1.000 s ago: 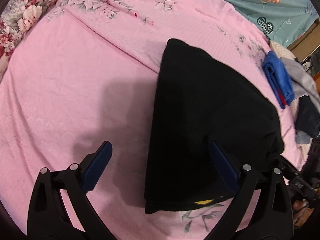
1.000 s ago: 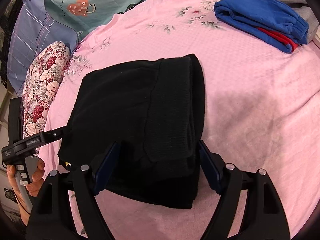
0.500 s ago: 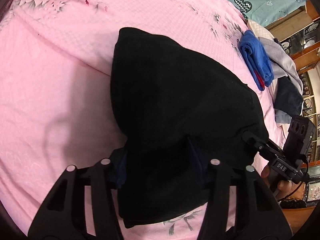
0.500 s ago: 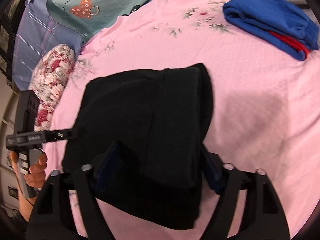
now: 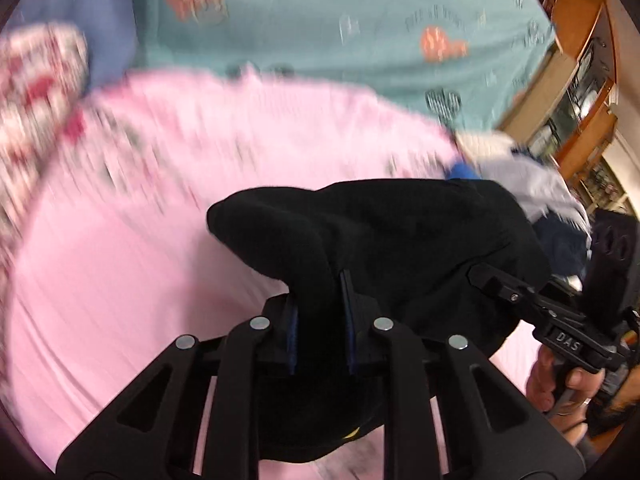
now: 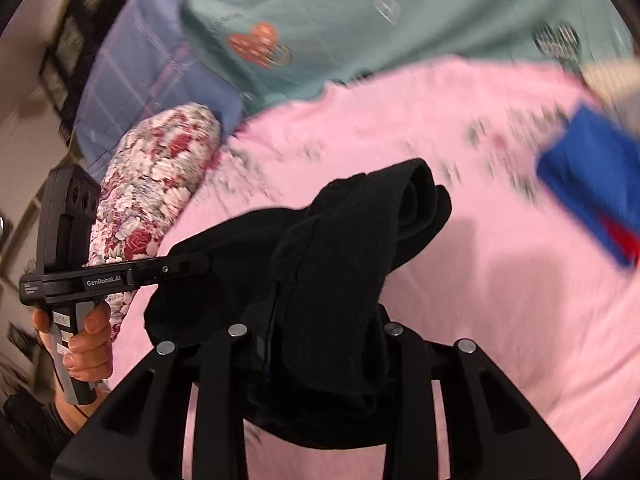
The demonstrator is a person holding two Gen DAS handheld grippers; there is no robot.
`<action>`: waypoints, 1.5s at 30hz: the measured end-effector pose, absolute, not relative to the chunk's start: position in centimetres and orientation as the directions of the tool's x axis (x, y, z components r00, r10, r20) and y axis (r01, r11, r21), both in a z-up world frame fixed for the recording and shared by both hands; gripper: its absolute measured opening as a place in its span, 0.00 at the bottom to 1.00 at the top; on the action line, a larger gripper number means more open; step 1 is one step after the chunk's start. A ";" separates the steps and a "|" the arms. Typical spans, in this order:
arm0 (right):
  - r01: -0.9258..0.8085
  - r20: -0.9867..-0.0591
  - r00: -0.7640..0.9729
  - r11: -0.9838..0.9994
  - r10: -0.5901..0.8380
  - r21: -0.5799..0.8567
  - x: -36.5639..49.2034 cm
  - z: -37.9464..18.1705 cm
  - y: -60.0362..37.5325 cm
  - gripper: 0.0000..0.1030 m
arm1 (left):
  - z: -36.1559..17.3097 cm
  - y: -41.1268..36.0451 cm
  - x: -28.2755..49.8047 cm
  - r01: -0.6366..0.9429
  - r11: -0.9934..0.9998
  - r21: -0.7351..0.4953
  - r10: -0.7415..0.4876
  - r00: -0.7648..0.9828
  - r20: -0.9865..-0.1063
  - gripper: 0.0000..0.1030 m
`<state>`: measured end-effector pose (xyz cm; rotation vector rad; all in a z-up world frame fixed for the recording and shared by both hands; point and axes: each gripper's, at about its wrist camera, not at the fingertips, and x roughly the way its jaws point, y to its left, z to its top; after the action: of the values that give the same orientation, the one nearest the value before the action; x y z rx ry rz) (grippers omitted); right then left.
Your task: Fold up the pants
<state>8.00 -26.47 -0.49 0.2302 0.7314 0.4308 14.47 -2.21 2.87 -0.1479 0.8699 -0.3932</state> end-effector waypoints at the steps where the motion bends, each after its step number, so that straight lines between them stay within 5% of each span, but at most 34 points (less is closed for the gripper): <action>1: -0.324 -0.567 0.697 0.898 0.440 0.299 9.2 1.1 -25.5 0.29 | 3.8 -1.7 15.2 0.269 0.925 -0.270 -0.381 0.614 -0.692 0.16; 4: -0.365 -0.512 0.742 0.902 0.432 0.233 11.5 3.0 -24.3 0.29 | 5.0 0.6 18.4 0.222 0.944 -0.245 -0.330 0.701 -0.632 0.17; 7: -0.391 -0.465 0.775 0.902 0.429 0.181 15.8 3.5 -23.1 0.30 | 1.8 2.7 22.8 0.108 0.957 -0.269 -0.267 0.691 -0.672 0.23; 10: -0.334 -0.518 0.774 0.929 0.366 0.156 22.0 -0.1 -22.3 0.38 | -4.6 3.6 26.3 -0.056 0.990 -0.126 -0.061 0.639 -0.767 0.48; 12: -0.249 -0.580 0.772 0.963 0.261 0.102 24.9 -3.6 -22.2 0.63 | -9.4 4.6 27.5 -0.108 0.994 -0.022 0.041 0.548 -0.835 0.62; 13: -0.189 -0.610 0.772 0.981 0.179 0.049 25.8 -5.2 -22.2 0.64 | -10.0 5.4 27.1 -0.122 0.992 -0.040 0.035 0.557 -0.829 0.66; 15: -0.073 -0.722 0.692 0.994 -0.011 -0.085 28.0 -9.5 -22.5 0.68 | -9.7 6.4 26.0 -0.168 0.985 -0.044 0.064 0.587 -0.807 0.75; 16: -0.069 -0.739 0.673 0.997 0.031 -0.021 28.0 -10.3 -23.3 0.68 | -9.3 6.5 25.6 -0.166 0.985 -0.038 0.068 0.587 -0.807 0.75; 21: -0.045 -0.656 0.753 0.999 0.053 0.028 24.6 -6.3 -23.0 0.69 | -5.8 5.4 21.6 -0.190 0.981 -0.047 0.086 0.631 -0.771 0.88; 29: -0.051 -0.558 0.830 0.995 -0.008 -0.091 15.7 -2.5 -18.2 0.69 | -3.2 1.3 16.8 -0.099 0.995 -0.011 0.061 0.694 -0.717 0.95; 32: -0.035 -0.515 0.857 0.999 0.013 -0.033 12.9 -2.4 -18.6 0.70 | -3.4 0.3 16.1 -0.075 0.997 -0.008 0.046 0.695 -0.717 0.95; 36: -0.017 -0.486 0.874 1.000 0.008 -0.014 11.4 -3.8 -19.4 0.84 | -4.5 -0.4 15.8 -0.077 0.997 0.029 0.075 0.710 -0.700 0.95; 45: -0.026 -0.520 0.853 0.999 0.035 0.024 13.2 -6.6 -20.0 0.84 | -7.2 0.5 17.0 -0.117 0.993 0.000 0.079 0.666 -0.741 0.95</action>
<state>13.21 -20.05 -6.56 0.0164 0.5476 0.0322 17.00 0.52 -7.24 -0.0488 0.8343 0.1110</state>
